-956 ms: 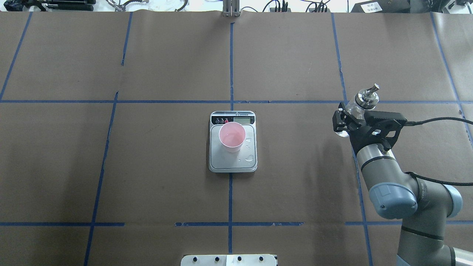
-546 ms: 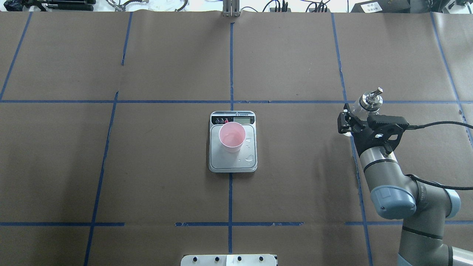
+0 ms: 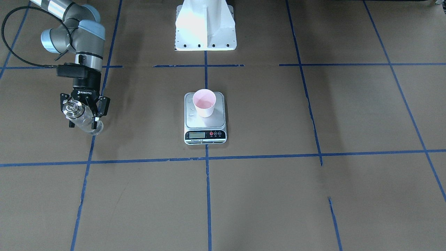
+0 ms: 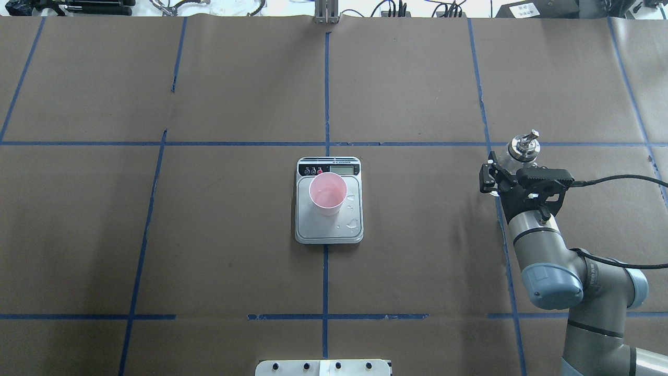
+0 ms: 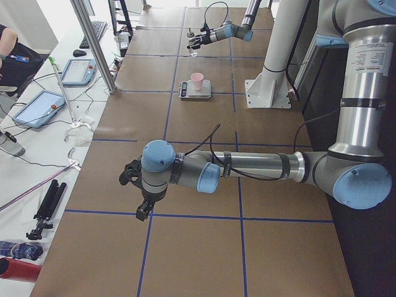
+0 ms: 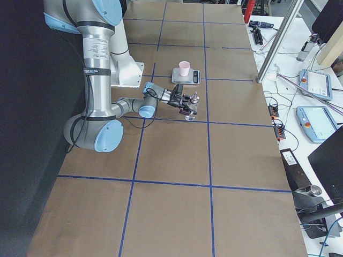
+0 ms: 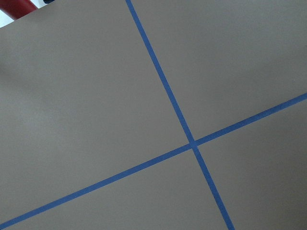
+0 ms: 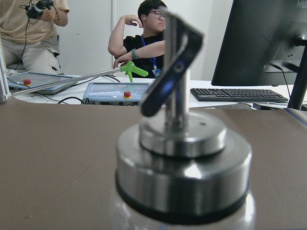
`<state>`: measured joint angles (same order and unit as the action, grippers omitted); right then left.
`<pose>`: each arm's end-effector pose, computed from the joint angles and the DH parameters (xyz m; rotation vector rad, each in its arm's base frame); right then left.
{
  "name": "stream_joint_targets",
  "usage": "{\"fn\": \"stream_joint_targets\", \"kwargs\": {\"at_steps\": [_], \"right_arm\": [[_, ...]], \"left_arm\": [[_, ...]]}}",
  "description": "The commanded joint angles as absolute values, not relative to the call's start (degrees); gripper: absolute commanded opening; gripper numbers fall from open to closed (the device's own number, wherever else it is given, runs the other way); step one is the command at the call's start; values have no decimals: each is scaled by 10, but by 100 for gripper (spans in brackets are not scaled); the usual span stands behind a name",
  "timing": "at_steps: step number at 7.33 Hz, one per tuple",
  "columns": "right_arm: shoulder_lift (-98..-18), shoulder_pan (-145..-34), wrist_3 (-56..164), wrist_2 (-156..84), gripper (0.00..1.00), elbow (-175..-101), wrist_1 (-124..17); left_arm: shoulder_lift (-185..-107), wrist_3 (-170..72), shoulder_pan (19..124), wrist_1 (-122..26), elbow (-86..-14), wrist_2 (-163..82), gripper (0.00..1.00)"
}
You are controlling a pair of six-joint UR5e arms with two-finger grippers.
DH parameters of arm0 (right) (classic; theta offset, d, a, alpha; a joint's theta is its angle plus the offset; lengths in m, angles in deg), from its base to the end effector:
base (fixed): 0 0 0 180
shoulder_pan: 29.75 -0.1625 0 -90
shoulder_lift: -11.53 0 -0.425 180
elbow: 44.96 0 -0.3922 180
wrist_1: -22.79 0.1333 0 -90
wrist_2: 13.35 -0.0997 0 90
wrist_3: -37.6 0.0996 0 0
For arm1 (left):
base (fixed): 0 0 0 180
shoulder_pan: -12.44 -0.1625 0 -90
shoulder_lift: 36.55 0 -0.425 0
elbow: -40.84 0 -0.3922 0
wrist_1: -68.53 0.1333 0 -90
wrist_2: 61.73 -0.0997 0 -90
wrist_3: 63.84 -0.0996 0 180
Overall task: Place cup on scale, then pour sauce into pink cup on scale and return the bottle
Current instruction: 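Carry the upright glass sauce bottle with the right gripper to its table spot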
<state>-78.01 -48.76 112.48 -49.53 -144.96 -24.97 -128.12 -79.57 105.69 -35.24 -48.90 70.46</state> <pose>-0.3996 -0.3637 0.4726 1.0841 -0.5580 0.4903 -0.0957 -0.5146 0.6237 0.3698 0.6831 0.3037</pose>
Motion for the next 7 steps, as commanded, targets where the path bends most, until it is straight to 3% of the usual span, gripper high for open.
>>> {"fn": "stream_joint_targets", "kwargs": {"at_steps": [1, 7], "right_arm": [[-780, -484, 1126, -495, 0, -1442, -248], [-781, -477, 1134, -486, 2, -1433, -243]], "left_arm": [[-1281, -796, 1057, -353, -489, 705, 100], [-1284, -796, 1056, -353, -489, 705, 100]]}}
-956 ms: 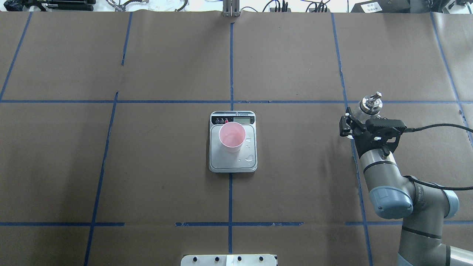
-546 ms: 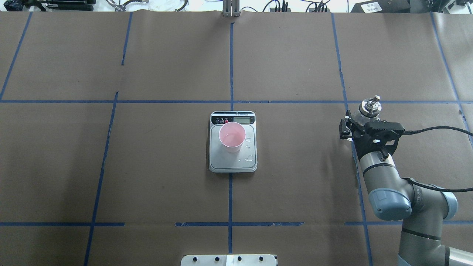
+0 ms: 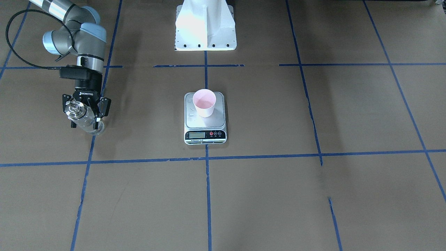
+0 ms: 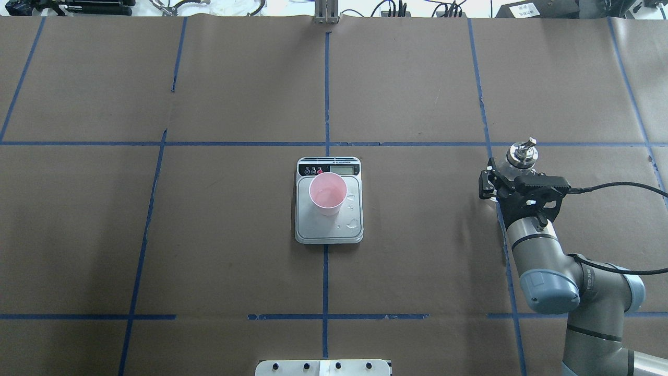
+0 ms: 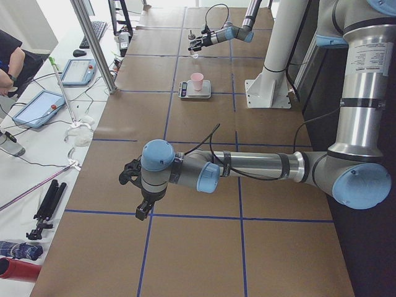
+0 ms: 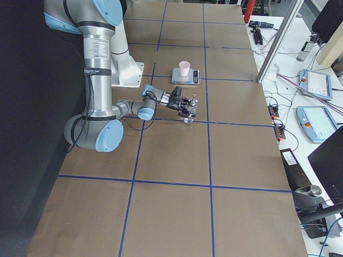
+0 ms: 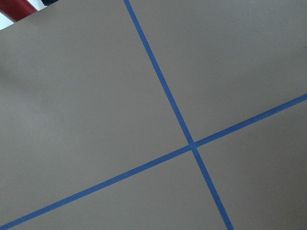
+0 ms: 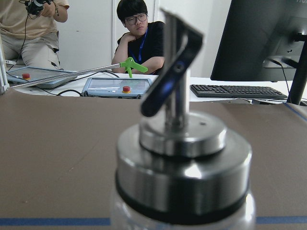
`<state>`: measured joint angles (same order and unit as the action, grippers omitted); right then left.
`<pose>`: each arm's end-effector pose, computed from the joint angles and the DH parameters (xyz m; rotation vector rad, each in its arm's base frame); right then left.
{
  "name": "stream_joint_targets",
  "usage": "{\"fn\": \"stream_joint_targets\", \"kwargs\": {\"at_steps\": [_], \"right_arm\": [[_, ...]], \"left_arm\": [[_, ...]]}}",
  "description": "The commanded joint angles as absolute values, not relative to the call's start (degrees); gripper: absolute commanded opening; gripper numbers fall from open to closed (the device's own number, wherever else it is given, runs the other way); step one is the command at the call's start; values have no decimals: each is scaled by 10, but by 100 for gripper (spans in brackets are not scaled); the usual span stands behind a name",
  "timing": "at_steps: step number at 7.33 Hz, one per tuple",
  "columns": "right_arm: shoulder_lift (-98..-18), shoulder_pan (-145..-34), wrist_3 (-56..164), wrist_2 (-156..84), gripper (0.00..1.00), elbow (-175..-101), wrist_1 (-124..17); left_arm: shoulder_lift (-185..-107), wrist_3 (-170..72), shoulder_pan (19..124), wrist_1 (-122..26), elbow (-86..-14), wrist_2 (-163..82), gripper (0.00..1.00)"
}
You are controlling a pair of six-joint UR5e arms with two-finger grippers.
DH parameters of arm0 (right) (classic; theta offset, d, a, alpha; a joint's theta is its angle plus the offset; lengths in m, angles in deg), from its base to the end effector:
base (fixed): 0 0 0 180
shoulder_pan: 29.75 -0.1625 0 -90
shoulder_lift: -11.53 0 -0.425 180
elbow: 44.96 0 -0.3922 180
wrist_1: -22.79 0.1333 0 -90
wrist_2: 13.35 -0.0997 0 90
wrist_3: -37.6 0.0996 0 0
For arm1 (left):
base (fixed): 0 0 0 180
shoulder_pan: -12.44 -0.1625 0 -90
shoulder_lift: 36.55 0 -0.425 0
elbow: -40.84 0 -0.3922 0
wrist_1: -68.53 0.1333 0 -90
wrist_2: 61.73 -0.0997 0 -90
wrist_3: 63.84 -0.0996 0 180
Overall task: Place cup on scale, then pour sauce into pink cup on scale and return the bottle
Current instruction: 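Carry the upright glass sauce bottle with the right gripper to its table spot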
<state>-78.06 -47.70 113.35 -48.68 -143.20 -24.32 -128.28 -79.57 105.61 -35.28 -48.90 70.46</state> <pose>-0.4075 -0.3576 0.4863 1.0847 -0.5514 0.4846 -0.0951 -0.5161 0.6222 0.3726 0.6827 0.3063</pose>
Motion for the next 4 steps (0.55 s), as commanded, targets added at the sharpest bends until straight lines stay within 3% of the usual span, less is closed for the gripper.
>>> {"fn": "stream_joint_targets", "kwargs": {"at_steps": [1, 2, 3, 4], "right_arm": [[-781, -477, 1134, -486, 27, -1434, -243], [-781, -476, 1134, -486, 36, -1434, -243], [-781, -476, 1134, -485, 99, -1433, -243], [-781, -476, 1134, -483, 100, -1433, -243]], "left_arm": [[-1286, -796, 1056, -352, -489, 705, 100], [-1286, -796, 1056, -352, -489, 705, 100], [-1287, -796, 1056, -353, -489, 705, 100], [-1288, -796, 1056, -353, -489, 705, 100]]}}
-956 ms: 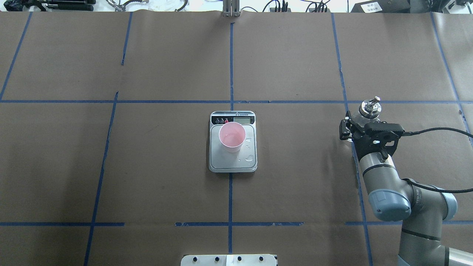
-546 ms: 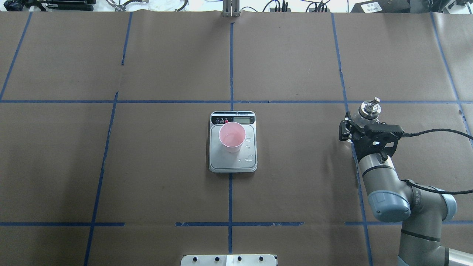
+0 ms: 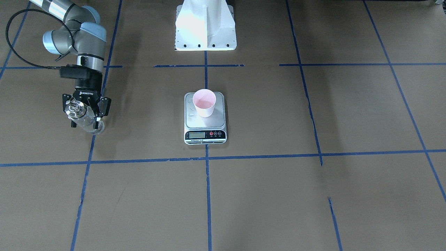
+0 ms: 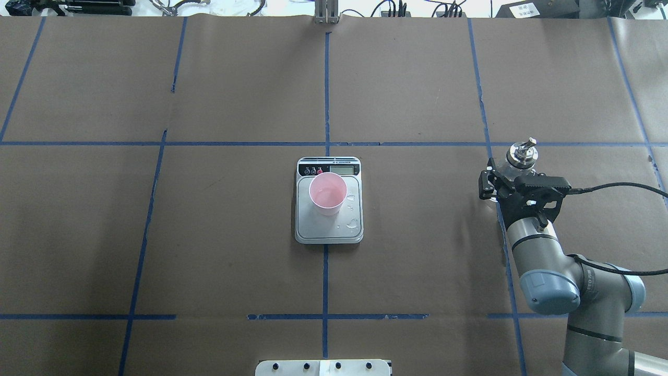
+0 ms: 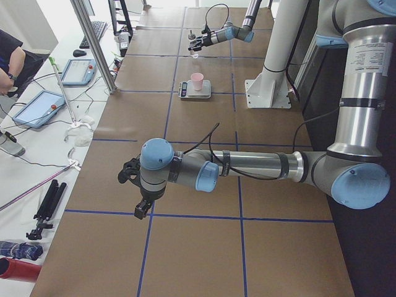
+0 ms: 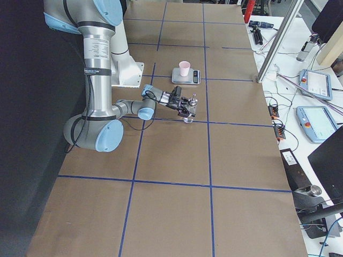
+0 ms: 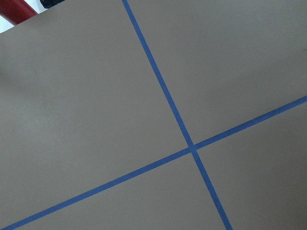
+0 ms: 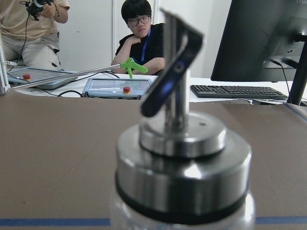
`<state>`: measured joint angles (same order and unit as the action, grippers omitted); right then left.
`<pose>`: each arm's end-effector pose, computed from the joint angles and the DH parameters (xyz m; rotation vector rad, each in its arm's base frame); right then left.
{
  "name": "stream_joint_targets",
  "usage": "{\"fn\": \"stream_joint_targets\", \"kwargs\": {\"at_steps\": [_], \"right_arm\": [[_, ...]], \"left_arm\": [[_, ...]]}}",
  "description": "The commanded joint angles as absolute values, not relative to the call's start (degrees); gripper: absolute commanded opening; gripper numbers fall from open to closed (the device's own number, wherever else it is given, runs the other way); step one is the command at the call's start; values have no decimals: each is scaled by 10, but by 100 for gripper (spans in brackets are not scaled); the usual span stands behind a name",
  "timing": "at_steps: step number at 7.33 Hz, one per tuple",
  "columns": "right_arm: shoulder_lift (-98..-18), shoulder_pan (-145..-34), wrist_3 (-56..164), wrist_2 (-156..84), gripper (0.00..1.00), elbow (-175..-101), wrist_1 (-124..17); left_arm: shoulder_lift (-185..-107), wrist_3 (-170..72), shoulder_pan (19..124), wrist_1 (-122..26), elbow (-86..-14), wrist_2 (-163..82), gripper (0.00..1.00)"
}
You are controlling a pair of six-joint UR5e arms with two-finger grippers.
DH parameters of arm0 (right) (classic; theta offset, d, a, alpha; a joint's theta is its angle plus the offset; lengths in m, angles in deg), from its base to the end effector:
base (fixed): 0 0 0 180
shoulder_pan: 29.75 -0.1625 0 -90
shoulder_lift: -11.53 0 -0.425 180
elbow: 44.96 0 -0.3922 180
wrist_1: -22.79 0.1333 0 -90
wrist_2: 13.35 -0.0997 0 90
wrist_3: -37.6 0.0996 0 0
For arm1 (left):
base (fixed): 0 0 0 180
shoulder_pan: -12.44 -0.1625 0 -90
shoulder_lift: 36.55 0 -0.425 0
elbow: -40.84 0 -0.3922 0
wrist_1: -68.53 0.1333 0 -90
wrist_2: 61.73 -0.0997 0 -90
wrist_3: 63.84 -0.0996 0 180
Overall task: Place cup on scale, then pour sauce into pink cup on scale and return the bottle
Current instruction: 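Carry the upright glass sauce bottle with the right gripper to its table spot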
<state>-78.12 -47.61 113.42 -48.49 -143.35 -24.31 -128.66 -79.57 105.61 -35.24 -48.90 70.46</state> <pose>-0.4073 -0.3568 0.4853 1.0869 -0.5531 0.4866 -0.0953 -0.5191 0.6188 0.3782 0.6816 0.3084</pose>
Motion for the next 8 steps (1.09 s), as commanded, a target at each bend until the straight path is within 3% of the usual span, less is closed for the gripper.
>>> {"fn": "stream_joint_targets", "kwargs": {"at_steps": [1, 8], "right_arm": [[-781, -476, 1134, -483, 100, -1434, -243], [-820, -422, 1134, -440, 100, -1466, -243]], "left_arm": [[-1289, -796, 1056, -353, -489, 705, 100], [-1293, -795, 1056, -352, -489, 704, 100]]}}
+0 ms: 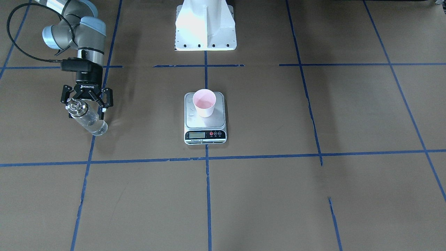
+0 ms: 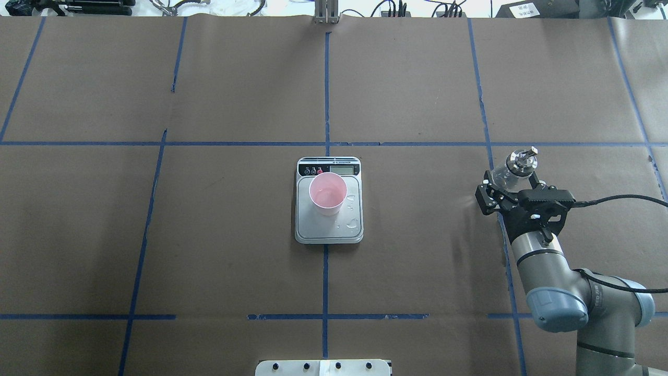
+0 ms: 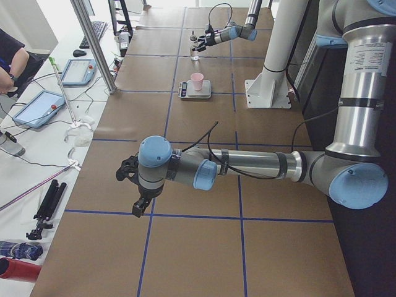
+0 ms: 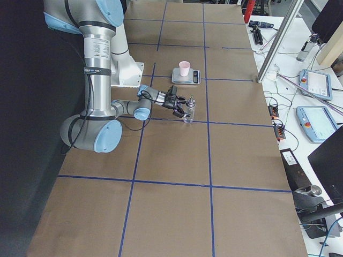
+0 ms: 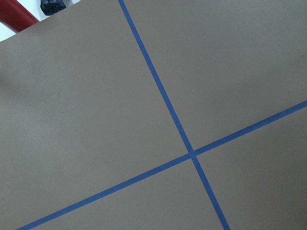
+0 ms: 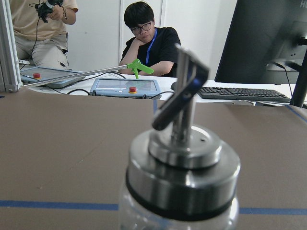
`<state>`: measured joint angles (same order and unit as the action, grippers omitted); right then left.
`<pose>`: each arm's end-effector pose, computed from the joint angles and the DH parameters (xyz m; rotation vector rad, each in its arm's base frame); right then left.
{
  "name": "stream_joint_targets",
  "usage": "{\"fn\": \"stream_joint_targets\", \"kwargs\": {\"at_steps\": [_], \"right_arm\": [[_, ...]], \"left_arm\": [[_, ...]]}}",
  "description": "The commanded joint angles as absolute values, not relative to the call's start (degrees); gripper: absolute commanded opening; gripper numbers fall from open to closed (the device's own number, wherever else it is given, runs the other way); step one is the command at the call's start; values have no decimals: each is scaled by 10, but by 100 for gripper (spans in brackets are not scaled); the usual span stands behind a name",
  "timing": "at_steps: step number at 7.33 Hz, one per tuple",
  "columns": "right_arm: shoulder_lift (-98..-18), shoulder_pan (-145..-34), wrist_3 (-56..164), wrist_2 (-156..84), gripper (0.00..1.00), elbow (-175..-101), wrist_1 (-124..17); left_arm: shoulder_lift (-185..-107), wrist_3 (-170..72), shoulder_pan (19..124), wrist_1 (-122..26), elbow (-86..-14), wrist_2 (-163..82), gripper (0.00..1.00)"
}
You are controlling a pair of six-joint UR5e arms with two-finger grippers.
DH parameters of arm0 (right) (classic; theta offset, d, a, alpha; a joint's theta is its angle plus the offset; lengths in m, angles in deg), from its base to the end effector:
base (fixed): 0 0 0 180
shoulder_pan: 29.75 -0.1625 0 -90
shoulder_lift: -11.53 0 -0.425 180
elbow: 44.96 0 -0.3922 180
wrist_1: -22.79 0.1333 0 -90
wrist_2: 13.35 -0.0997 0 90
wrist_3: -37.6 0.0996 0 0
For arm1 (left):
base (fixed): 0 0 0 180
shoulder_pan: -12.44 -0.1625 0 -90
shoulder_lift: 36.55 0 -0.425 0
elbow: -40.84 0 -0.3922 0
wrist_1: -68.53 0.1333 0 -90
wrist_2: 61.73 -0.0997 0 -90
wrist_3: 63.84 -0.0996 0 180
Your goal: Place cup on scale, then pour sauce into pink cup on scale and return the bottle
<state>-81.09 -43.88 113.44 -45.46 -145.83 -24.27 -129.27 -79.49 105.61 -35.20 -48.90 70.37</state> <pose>-0.4050 -0.3264 0.4863 1.1104 -0.5597 0.4498 -0.0956 -0.5239 0.6134 0.3869 0.6785 0.3105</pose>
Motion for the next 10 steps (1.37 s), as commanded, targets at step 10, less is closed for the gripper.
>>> {"fn": "stream_joint_targets", "kwargs": {"at_steps": [10], "right_arm": [[-974, -371, 1065, -407, 100, -1656, -263]], "left_arm": [[-1292, -795, 1056, -352, -490, 704, 100]]}}
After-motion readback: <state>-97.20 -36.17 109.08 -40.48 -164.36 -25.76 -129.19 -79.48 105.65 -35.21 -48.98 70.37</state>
